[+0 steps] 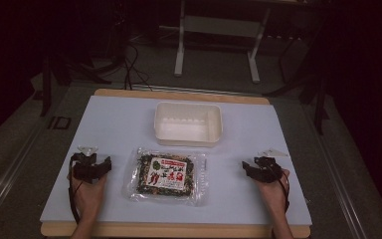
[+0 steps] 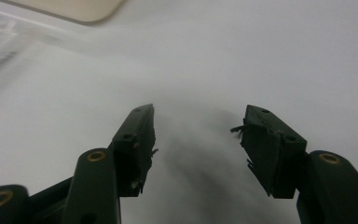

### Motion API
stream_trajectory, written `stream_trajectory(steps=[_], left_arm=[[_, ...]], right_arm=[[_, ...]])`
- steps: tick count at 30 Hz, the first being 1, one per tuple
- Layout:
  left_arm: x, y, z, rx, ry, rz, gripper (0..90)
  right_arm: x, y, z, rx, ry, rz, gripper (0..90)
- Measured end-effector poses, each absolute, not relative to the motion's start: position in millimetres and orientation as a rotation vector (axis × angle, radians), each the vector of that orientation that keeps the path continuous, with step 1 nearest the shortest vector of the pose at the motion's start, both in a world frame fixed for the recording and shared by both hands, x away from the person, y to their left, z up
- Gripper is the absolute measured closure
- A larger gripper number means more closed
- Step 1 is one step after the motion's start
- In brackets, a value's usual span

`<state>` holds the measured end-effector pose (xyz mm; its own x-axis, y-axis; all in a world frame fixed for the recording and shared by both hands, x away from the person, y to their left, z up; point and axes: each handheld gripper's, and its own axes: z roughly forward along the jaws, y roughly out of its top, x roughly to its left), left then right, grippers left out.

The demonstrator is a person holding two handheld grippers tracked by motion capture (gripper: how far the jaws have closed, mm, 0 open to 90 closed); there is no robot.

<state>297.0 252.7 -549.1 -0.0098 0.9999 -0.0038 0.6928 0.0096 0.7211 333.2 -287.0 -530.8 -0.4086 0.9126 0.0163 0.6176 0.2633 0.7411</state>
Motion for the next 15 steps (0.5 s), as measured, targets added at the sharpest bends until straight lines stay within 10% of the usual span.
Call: stream_trajectory(steps=[15], left_arm=[[295.2,257.0,-546.9,1.699,1.689,0.693,45.6]], right_arm=[[323.3,-257.0,-518.7,1.332,2.279,1.115,48.7]])
